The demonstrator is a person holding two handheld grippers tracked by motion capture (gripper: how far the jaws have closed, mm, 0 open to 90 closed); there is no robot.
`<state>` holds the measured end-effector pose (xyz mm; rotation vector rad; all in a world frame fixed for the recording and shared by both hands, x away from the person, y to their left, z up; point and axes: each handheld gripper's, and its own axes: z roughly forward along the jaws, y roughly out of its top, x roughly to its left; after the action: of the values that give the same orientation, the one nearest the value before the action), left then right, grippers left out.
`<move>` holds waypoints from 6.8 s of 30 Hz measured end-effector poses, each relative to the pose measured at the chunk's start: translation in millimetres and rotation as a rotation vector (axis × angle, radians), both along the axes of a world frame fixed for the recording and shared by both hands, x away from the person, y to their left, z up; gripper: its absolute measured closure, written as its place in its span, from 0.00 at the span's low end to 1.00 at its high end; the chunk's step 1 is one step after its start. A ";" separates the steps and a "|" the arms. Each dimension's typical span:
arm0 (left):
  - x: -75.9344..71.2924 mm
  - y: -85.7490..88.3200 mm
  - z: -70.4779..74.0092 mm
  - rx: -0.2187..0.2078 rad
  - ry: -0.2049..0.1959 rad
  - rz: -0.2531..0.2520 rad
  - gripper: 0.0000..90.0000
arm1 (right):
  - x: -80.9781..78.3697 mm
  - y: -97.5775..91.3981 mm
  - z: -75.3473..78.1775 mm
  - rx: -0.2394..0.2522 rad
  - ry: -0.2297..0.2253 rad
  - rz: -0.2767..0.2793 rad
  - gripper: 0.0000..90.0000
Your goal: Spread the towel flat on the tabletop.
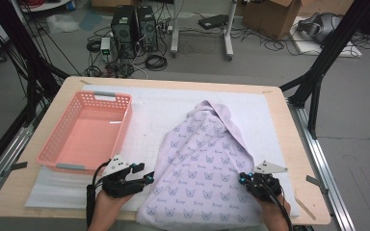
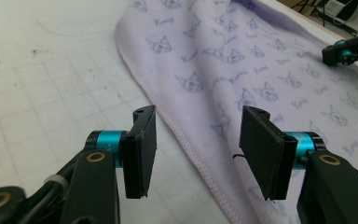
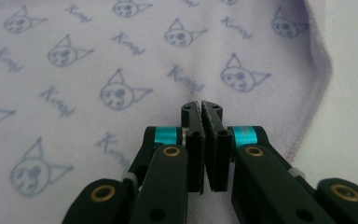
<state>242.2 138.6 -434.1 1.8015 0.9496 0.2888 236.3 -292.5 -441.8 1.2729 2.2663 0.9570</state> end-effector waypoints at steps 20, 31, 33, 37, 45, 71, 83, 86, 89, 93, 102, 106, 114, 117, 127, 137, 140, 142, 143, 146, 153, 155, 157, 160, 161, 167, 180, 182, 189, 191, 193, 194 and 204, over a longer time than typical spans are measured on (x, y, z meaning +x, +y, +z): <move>56.8 -14.2 3.0 0.000 -0.001 -0.011 0.49 | -12.3 -34.8 14.8 0.118 -0.018 0.081 0.73; 64.2 -17.8 -0.7 0.006 0.010 -0.037 0.48 | 77.7 0.3 2.9 -0.004 -0.045 0.007 0.60; 63.1 -18.5 -1.3 0.007 0.015 -0.039 0.48 | 86.1 5.0 -1.3 -0.045 -0.041 -0.006 0.63; 61.4 -18.7 -2.0 0.014 0.013 -0.039 0.48 | 88.7 -1.2 0.8 -0.048 -0.047 -0.023 0.93; 60.4 -17.8 -3.2 0.015 0.016 -0.032 0.48 | 69.5 -42.2 11.6 -0.096 -0.063 -0.130 0.94; 111.1 -50.2 1.5 0.050 0.090 -0.006 0.46 | 47.7 -51.5 20.5 0.041 -0.126 -0.053 0.59; 144.3 -83.5 -5.6 0.153 0.109 0.027 0.46 | 47.3 -51.4 19.7 0.074 -0.128 -0.057 0.58; 141.7 -95.9 -13.4 0.205 0.108 -0.006 0.44 | 46.0 -47.8 20.5 0.078 -0.137 -0.047 0.57; 136.1 -102.8 -12.1 0.310 0.046 0.015 0.51 | 45.3 -40.6 19.4 0.067 -0.134 -0.013 0.57; 131.8 -100.2 -9.3 0.286 0.079 -0.009 0.95 | 46.8 -30.8 17.4 0.060 -0.127 0.016 0.57; 80.4 -84.8 -5.2 0.221 0.066 -0.122 0.95 | 49.5 -12.7 7.0 0.061 -0.067 0.066 0.53; 61.7 -76.7 -7.0 0.186 0.065 -0.147 0.95 | 51.7 5.0 4.8 0.051 -0.057 0.105 0.54; 49.1 -67.8 -8.4 0.155 0.075 -0.162 0.95 | 60.0 18.3 -3.4 0.027 -0.017 0.143 0.83; 46.7 -67.7 -8.6 0.142 0.082 -0.174 0.95 | 55.7 15.9 -1.7 0.027 0.004 0.171 0.96; 61.2 -65.6 -5.8 0.084 0.100 -0.148 0.53 | 16.2 -9.1 6.3 -0.005 0.060 0.252 0.96; 104.5 -69.9 7.1 0.004 0.044 -0.075 0.56 | 18.6 -12.4 15.6 0.059 -0.059 0.159 0.74; 119.7 -75.6 10.4 0.001 0.041 -0.054 0.56 | 18.8 -13.3 16.9 0.069 -0.075 0.150 0.74; 130.0 -81.4 10.5 0.029 0.052 -0.048 0.56 | 19.2 -14.1 16.6 0.072 -0.076 0.148 0.74; 135.0 -84.9 10.7 0.051 0.057 -0.046 0.57 | 19.4 -14.7 16.1 0.071 -0.075 0.146 0.74; 149.0 -94.0 9.2 0.075 0.071 -0.034 0.58 | 19.8 -16.1 15.7 0.073 -0.080 0.142 0.74; 153.9 -114.2 -5.9 0.122 0.120 -0.063 0.59 | 19.8 -20.0 16.6 0.085 -0.088 0.135 0.74; 152.2 -120.3 -8.3 0.116 0.123 -0.077 0.53 | 20.0 -20.2 16.4 0.086 -0.087 0.136 0.74; 149.8 -126.4 -10.0 0.120 0.112 -0.104 0.46 | 19.5 -20.1 17.0 0.086 -0.087 0.136 0.74; 145.2 -137.8 -14.3 0.172 0.108 -0.147 0.44 | 20.0 -20.5 17.3 0.086 -0.094 0.132 0.74; 142.1 -143.0 -14.6 0.211 0.075 -0.149 0.42 | 20.2 -20.7 17.2 0.084 -0.093 0.131 0.74; 135.0 -151.9 -12.6 0.296 0.016 -0.155 0.59 | 20.6 -20.4 17.4 0.085 -0.093 0.129 0.74; 130.4 -100.7 6.9 0.212 0.043 -0.070 0.91 | 21.2 -22.2 16.7 0.084 -0.094 0.112 0.68; 130.9 -87.9 9.8 0.204 0.044 -0.039 0.91 | 23.2 -18.9 16.5 0.089 -0.089 0.097 0.65; 125.0 -58.7 9.1 0.220 0.048 0.036 0.90 | 45.0 2.4 16.6 0.044 -0.099 0.082 0.61; 122.9 -56.9 7.2 0.217 0.047 0.036 0.90 | 57.9 9.8 18.5 0.025 -0.109 0.073 0.61; 122.4 -57.0 5.9 0.213 0.047 0.038 0.90 | 72.5 21.7 19.9 -0.003 -0.112 0.088 0.62; 122.6 -57.4 5.7 0.213 0.047 0.036 0.90 | 79.8 29.3 19.7 -0.019 -0.108 0.103 0.63; 122.8 -58.1 5.7 0.187 0.043 0.030 0.89 | 132.8 68.4 8.7 -0.132 -0.071 0.110 0.94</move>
<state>365.1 80.5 -428.4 1.9714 1.0082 0.3690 369.1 -224.1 -433.0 1.0518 2.3224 0.8593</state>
